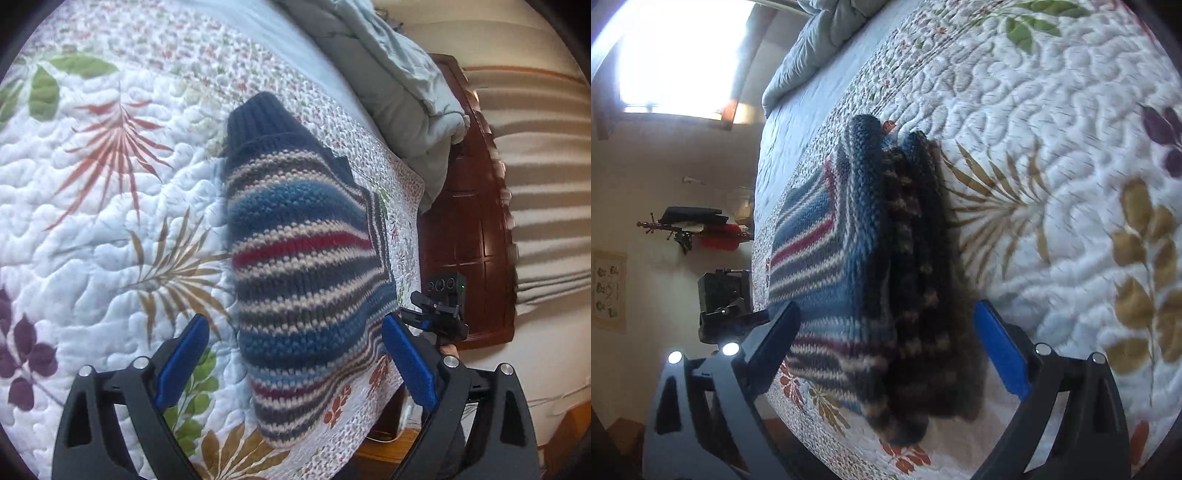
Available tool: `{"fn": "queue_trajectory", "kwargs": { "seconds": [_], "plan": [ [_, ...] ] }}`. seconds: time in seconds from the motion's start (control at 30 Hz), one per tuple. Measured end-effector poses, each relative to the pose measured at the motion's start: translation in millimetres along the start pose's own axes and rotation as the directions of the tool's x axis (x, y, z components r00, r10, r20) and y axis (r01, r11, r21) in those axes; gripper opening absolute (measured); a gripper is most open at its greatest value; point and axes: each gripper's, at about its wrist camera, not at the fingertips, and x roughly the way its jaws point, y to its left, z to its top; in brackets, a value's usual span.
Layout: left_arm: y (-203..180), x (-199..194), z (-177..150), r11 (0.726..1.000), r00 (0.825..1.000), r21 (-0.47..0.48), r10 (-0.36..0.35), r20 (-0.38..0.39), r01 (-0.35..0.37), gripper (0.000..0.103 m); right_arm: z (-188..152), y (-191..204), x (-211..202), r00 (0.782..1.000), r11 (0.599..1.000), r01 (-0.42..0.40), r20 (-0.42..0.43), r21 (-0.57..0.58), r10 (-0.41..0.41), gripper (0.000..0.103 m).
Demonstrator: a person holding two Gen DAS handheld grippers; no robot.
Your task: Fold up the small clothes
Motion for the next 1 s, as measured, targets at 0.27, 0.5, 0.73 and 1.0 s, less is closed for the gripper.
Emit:
{"fn": "queue_trajectory", "kwargs": {
  "seconds": [0.27,0.5,0.73,1.0],
  "plan": [
    [12,35,9,0.999,0.997,-0.038,-0.038,-0.063,0.036,0.095,19,10,42,0.996,0.999,0.02,-0.082,-0.031,-0.022,0.094],
    [11,59,10,0.997,0.993,-0.052,-0.055,-0.103,0.05,0.095,25,14,53,0.994,0.999,0.016,-0.112,-0.046,-0.021,0.096],
    [3,59,10,0.999,0.996,-0.02,-0.032,-0.084,0.031,0.086,23,17,55,0.994,0.996,0.026,-0.102,-0.081,-0.034,0.087],
    [-24,60,9,0.996,0.996,0.065,0.072,-0.05,-0.068,0.059,16,27,55,0.997,0.991,0.053,-0.052,-0.127,-0.06,0.044]
  ]
}}
